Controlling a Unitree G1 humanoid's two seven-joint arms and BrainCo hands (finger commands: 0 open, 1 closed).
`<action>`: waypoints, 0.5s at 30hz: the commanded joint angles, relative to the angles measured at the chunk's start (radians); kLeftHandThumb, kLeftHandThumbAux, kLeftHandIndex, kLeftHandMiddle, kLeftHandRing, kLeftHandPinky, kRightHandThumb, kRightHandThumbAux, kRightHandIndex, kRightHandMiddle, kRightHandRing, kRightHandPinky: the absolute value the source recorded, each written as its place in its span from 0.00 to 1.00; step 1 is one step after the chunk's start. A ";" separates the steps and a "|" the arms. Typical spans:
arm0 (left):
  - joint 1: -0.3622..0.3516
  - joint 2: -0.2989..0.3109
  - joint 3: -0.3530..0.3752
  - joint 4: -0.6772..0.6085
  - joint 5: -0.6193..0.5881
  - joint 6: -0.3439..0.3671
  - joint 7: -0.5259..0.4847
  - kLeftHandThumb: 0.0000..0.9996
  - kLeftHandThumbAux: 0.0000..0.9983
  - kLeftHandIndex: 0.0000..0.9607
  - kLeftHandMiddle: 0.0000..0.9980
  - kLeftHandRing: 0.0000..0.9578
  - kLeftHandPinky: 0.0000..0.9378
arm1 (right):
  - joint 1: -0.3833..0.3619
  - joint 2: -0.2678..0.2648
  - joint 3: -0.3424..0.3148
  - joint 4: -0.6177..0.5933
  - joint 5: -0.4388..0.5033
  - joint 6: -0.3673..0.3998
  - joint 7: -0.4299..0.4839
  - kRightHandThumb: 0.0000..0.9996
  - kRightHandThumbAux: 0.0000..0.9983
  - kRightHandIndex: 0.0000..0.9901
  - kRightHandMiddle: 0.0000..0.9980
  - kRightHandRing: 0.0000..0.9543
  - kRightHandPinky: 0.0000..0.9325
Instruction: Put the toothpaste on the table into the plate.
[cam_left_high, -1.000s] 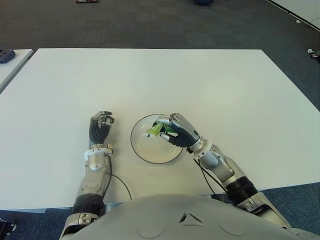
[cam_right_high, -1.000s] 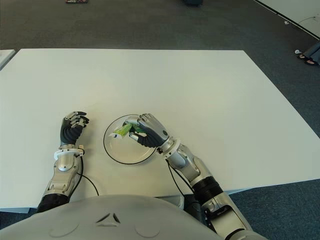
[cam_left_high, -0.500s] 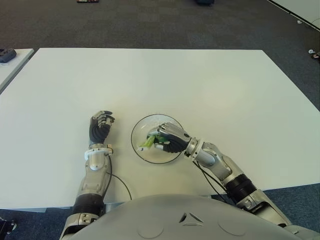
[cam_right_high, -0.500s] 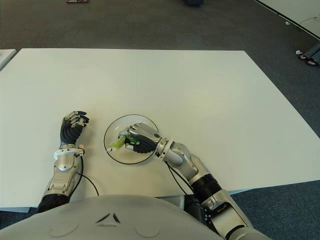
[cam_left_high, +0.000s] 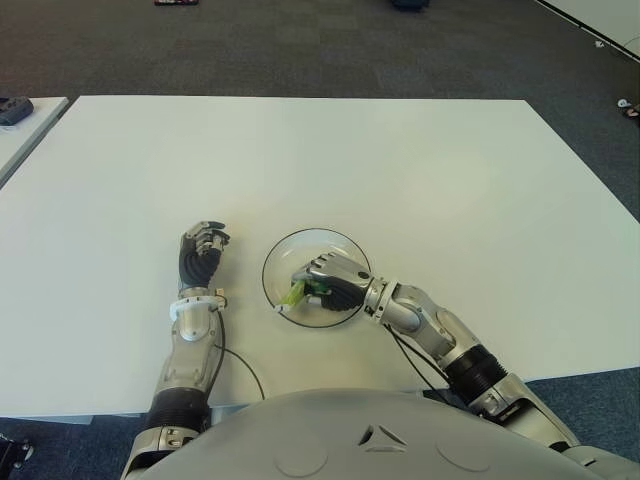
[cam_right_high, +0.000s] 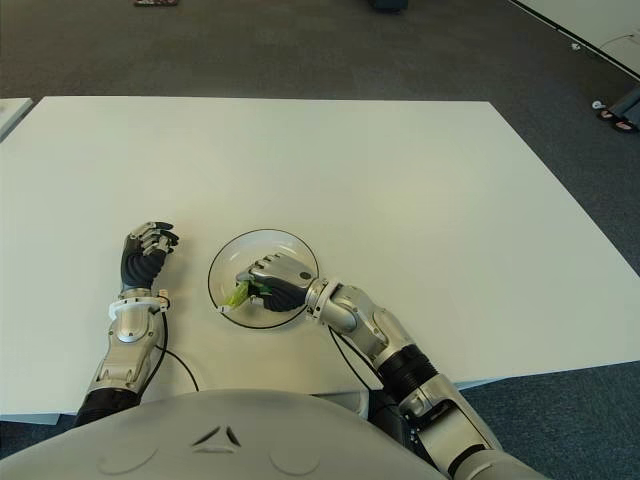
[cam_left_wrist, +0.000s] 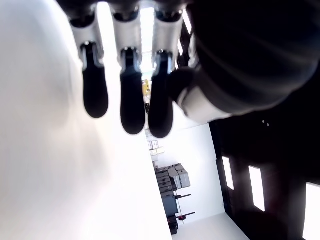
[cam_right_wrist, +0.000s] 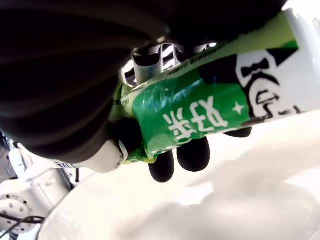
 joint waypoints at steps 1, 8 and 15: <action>0.004 -0.006 0.001 -0.006 0.000 0.019 0.005 0.70 0.72 0.44 0.53 0.55 0.53 | -0.020 -0.005 0.003 0.007 -0.016 0.015 -0.005 0.72 0.71 0.45 0.85 0.90 0.92; 0.001 -0.003 0.002 -0.004 0.004 0.022 0.005 0.70 0.72 0.44 0.54 0.55 0.54 | -0.009 0.002 -0.004 -0.012 -0.025 0.049 -0.010 0.70 0.71 0.42 0.50 0.54 0.58; 0.000 0.004 0.000 0.005 0.012 0.009 0.008 0.70 0.72 0.45 0.55 0.57 0.53 | -0.019 -0.003 0.003 0.002 -0.065 0.044 -0.068 0.37 0.61 0.18 0.17 0.17 0.19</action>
